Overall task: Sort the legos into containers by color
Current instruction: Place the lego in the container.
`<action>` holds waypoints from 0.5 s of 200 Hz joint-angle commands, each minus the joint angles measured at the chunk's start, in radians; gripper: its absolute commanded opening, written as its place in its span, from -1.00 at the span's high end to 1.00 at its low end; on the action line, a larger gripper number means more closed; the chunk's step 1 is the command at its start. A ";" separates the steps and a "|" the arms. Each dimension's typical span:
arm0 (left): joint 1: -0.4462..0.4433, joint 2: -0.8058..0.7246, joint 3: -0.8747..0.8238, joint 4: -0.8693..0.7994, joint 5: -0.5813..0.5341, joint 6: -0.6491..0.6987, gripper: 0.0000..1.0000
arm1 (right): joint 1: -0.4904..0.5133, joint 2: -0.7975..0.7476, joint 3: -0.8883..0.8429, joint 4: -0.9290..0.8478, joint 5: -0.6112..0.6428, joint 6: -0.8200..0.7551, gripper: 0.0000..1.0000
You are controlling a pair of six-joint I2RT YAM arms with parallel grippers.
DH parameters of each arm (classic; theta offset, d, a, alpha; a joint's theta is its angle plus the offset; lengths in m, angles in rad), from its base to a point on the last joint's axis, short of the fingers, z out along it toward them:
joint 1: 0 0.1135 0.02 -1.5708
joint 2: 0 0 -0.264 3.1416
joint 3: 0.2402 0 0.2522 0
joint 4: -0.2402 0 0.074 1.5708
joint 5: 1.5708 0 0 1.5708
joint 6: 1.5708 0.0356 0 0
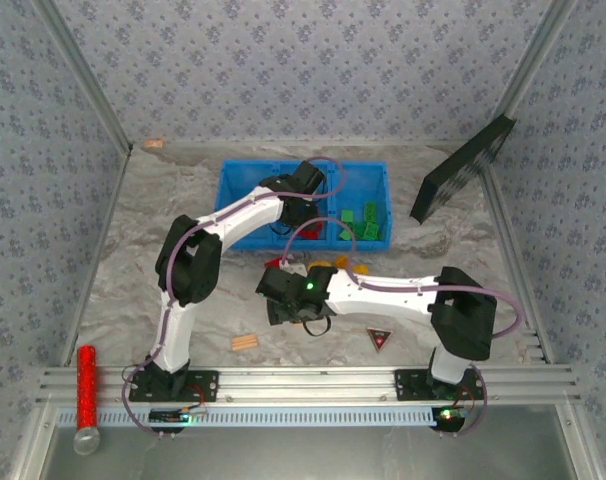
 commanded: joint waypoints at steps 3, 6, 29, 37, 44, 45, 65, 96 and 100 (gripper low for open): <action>0.005 -0.013 -0.010 -0.016 0.001 0.014 0.24 | 0.007 0.033 0.017 -0.074 0.042 0.015 -0.42; 0.004 -0.016 -0.010 -0.016 0.000 0.016 0.22 | 0.007 0.035 0.016 -0.074 0.045 0.017 -0.42; 0.005 -0.027 -0.010 -0.020 -0.003 0.019 0.06 | 0.009 0.044 0.005 -0.064 0.053 0.026 -0.41; 0.004 -0.032 -0.012 -0.021 -0.003 0.020 0.02 | 0.009 0.050 0.005 -0.063 0.053 0.025 -0.41; 0.004 -0.034 -0.012 -0.021 -0.001 0.022 0.00 | 0.009 0.055 0.006 -0.060 0.053 0.022 -0.40; 0.004 -0.035 -0.012 -0.021 -0.001 0.022 0.00 | 0.009 0.056 0.006 -0.060 0.053 0.022 -0.40; 0.005 -0.049 -0.012 -0.018 0.004 0.023 -0.07 | 0.009 0.074 0.009 -0.057 0.049 0.017 -0.36; 0.008 -0.092 -0.019 -0.009 0.032 0.016 -0.09 | 0.008 0.103 0.008 -0.046 0.040 0.015 -0.32; 0.008 -0.099 -0.020 -0.006 0.037 0.014 -0.09 | 0.008 0.106 0.008 -0.046 0.039 0.015 -0.31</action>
